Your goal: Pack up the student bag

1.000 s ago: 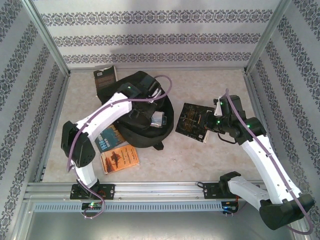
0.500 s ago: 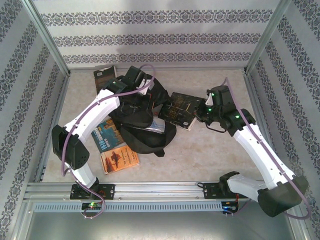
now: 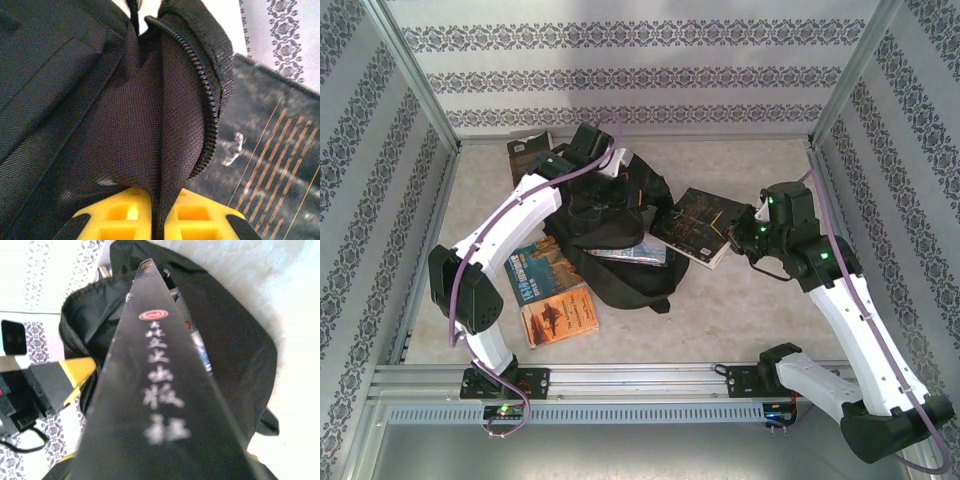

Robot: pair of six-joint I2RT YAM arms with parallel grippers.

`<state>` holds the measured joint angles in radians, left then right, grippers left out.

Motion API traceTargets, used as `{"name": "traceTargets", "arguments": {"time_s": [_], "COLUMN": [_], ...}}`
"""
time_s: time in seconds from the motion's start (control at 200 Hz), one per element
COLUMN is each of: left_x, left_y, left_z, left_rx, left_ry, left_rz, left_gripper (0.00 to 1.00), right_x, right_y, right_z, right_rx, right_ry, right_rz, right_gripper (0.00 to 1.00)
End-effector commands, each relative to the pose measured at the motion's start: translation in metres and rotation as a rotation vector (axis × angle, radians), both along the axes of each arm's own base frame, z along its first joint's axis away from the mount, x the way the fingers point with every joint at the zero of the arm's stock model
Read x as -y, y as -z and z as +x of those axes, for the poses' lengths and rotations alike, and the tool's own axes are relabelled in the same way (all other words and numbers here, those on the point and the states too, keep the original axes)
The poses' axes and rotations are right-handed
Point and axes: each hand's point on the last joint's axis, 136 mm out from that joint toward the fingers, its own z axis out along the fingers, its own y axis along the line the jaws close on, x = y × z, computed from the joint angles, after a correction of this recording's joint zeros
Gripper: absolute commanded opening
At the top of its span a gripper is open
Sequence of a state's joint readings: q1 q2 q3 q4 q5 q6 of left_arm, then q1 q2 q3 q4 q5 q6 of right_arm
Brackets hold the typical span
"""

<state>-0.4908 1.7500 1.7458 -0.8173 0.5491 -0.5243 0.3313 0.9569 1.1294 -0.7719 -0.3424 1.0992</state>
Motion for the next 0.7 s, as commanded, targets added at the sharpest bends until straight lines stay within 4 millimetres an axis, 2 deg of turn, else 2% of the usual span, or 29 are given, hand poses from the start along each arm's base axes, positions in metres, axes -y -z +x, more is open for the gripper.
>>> {"name": "traceTargets", "arguments": {"time_s": [0.0, 0.085, 0.13, 0.22, 0.28, 0.385, 0.51, 0.7], "left_x": [0.025, 0.03, 0.032, 0.036, 0.037, 0.033, 0.031, 0.017], "left_y": [-0.049, -0.045, -0.041, -0.03, -0.024, -0.016, -0.016, 0.004], "left_z": [0.009, 0.006, 0.004, -0.002, -0.007, -0.013, -0.022, -0.03], "left_rx": [0.1, 0.064, 0.042, -0.006, -0.031, -0.036, 0.001, 0.004], "left_ry": [0.042, 0.053, 0.062, 0.083, 0.095, 0.105, 0.142, 0.145], "left_rz": [-0.171, -0.197, -0.203, -0.207, -0.205, -0.152, -0.084, 0.067], "left_gripper": [0.12, 0.2, 0.29, 0.57, 0.66, 0.71, 0.77, 0.74], "right_x": [-0.032, -0.054, -0.062, -0.069, -0.071, -0.071, -0.073, -0.071], "right_y": [0.007, 0.005, -0.003, -0.015, -0.019, -0.022, -0.03, -0.029], "right_z": [-0.006, -0.002, 0.002, 0.012, 0.017, 0.022, 0.026, 0.025], "right_rx": [-0.022, 0.004, 0.044, 0.092, 0.108, 0.124, 0.157, 0.156], "right_ry": [-0.116, -0.176, -0.197, -0.217, -0.217, -0.215, -0.211, -0.207], "right_rz": [0.084, 0.119, 0.129, 0.118, 0.111, 0.102, 0.124, 0.122], "right_gripper": [0.0, 0.0, 0.0, 0.0, 0.0, 0.0, 0.0, 0.0]}}
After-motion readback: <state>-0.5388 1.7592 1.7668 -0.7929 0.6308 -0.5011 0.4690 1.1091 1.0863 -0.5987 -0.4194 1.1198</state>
